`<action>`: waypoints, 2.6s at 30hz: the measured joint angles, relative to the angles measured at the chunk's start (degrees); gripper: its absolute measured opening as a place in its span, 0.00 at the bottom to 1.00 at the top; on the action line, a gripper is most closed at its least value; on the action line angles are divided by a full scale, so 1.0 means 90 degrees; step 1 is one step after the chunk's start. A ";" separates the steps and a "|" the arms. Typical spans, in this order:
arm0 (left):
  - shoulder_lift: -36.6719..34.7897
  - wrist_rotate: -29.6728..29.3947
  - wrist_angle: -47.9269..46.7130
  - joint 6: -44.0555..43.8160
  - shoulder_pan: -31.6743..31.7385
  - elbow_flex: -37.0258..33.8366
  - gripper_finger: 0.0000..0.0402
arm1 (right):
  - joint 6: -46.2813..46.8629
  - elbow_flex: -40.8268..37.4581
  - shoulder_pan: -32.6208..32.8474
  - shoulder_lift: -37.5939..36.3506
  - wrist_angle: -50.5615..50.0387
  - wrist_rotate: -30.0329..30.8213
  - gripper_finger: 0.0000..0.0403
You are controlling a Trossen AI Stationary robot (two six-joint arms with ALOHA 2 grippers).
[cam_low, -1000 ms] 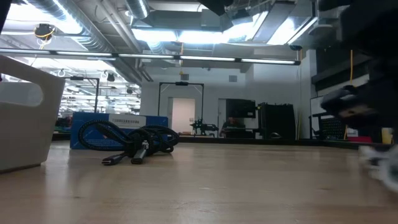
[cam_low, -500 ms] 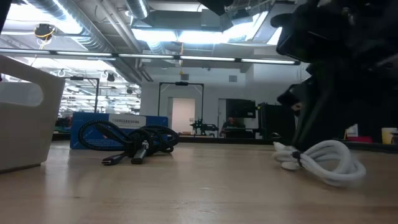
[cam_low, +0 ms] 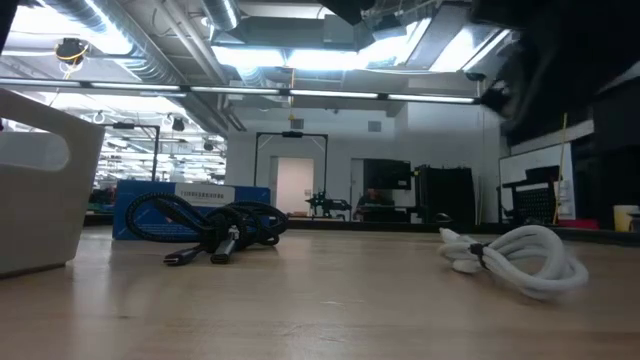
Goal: Pick and place USB-C Cables
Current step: Put the white usb cable into the white bin
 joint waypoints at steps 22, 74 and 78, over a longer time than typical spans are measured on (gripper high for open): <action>0.1179 0.2103 0.2621 0.1724 0.0348 0.0010 0.33 | 0.5791 0.0000 0.2755 -0.1270 -0.4592 0.2773 0.10; 0.2716 0.2635 0.1201 0.0091 0.0520 0.0171 0.33 | 0.6129 -0.0004 0.3258 -0.1253 -0.5525 0.3121 0.10; 0.2702 0.2455 0.0386 0.0681 0.0499 0.0821 0.33 | 0.6126 -0.0004 0.3258 -0.1253 -0.5518 0.3121 0.10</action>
